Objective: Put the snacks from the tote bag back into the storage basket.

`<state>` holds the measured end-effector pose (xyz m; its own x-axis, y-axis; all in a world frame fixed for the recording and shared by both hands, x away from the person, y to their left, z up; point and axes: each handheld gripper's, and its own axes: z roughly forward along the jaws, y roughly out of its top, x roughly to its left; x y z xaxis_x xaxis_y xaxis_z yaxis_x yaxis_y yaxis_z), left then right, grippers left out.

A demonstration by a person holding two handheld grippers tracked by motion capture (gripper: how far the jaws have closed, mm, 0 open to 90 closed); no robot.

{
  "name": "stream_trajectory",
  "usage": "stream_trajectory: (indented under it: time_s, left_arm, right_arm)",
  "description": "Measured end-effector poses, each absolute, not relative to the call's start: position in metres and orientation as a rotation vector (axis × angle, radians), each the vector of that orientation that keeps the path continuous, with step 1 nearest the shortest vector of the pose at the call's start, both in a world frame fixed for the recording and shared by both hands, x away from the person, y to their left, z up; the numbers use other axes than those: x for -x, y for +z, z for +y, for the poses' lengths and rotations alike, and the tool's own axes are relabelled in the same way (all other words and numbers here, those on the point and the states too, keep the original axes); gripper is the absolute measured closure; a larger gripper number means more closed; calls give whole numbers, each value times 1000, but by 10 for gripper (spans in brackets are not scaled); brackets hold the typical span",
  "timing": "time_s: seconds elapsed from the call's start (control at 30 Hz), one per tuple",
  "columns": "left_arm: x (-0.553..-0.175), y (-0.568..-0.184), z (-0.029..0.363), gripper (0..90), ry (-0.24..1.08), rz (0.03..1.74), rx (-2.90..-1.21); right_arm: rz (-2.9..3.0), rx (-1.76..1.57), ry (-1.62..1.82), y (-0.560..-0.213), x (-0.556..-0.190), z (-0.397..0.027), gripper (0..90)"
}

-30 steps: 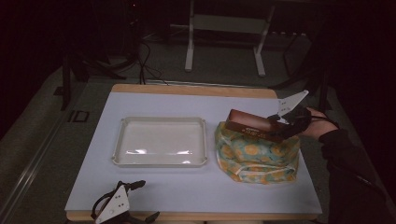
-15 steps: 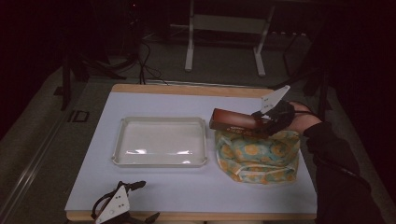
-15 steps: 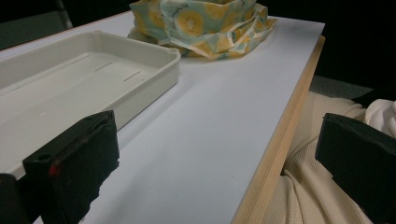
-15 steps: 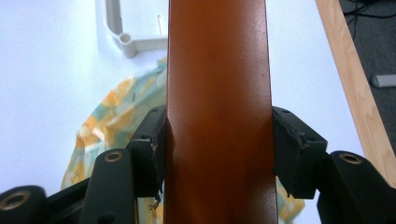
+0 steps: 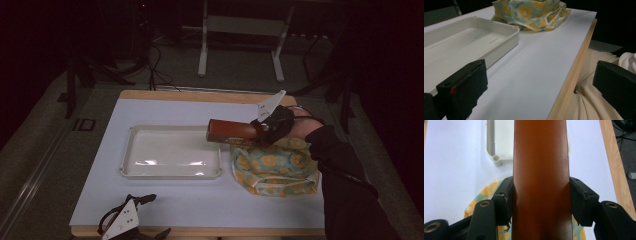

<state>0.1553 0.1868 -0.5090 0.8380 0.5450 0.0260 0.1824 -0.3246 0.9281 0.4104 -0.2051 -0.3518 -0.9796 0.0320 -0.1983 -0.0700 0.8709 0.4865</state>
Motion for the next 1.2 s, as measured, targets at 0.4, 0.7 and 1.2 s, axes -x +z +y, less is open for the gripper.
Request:
stream_trajectory:
  time_s: [0.4,0.7,1.2]
  left_arm:
    - [-155,-509,187,0,402,543,-1893]
    - [-155,-509,186,0,399,538,-1894]
    - [-154,-509,187,0,393,535,-1891]
  right_arm:
    - [2863,113,739,-357,-407,-170,431]
    - [2884,159,715,-364,-405,-147,431]
    - [2862,226,825,-375,-402,-110,432]
